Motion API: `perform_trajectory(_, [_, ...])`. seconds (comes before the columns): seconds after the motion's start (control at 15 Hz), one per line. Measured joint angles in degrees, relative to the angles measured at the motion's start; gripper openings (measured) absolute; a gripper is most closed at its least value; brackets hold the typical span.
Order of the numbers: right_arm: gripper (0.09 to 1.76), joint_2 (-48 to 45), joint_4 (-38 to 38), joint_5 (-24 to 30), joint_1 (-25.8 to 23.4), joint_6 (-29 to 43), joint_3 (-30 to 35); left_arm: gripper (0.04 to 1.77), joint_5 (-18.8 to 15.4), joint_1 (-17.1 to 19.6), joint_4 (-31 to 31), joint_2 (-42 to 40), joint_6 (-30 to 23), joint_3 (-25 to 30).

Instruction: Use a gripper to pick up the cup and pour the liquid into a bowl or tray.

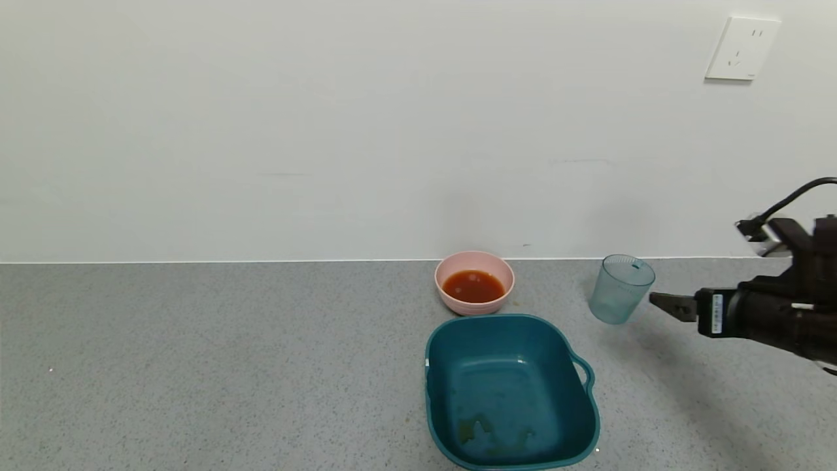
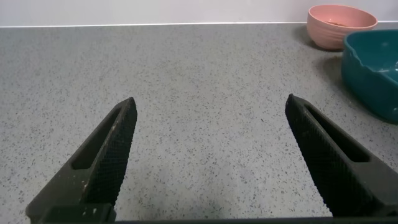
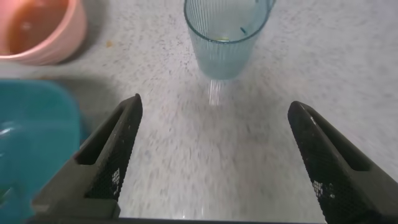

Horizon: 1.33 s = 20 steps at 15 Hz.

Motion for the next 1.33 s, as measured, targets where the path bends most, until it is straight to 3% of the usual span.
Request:
perform_trajectory(0.27, [1.7, -20.6, 12.0, -1.2, 0.1, -0.3, 3.0, 1.72, 0.0, 0.0, 0.0, 0.0, 0.0, 0.0])
perform_trajectory(0.6, [1.7, -46.7, 27.3, -12.4, -0.2, -3.8, 4.0, 1.72, 0.0, 0.0, 0.0, 0.0, 0.0, 0.0])
perform_trajectory(0.87, [1.7, -62.8, 36.1, -15.6, -2.9, -10.7, 5.5, 1.72, 0.0, 0.0, 0.0, 0.0, 0.0, 0.0])
perform_trajectory(0.93, [1.7, -66.1, 36.6, -14.5, -4.2, -11.2, 6.3, 1.72, 0.0, 0.0, 0.0, 0.0, 0.0, 0.0])
perform_trajectory(1.13, [1.7, -74.0, 36.9, -1.9, -6.0, -7.9, 9.3, 1.72, 0.0, 0.0, 0.0, 0.0, 0.0, 0.0])
perform_trajectory(1.33, [1.7, -77.8, 30.5, -0.4, -6.4, -4.5, 15.3, 1.72, 0.0, 0.0, 0.0, 0.0, 0.0, 0.0])
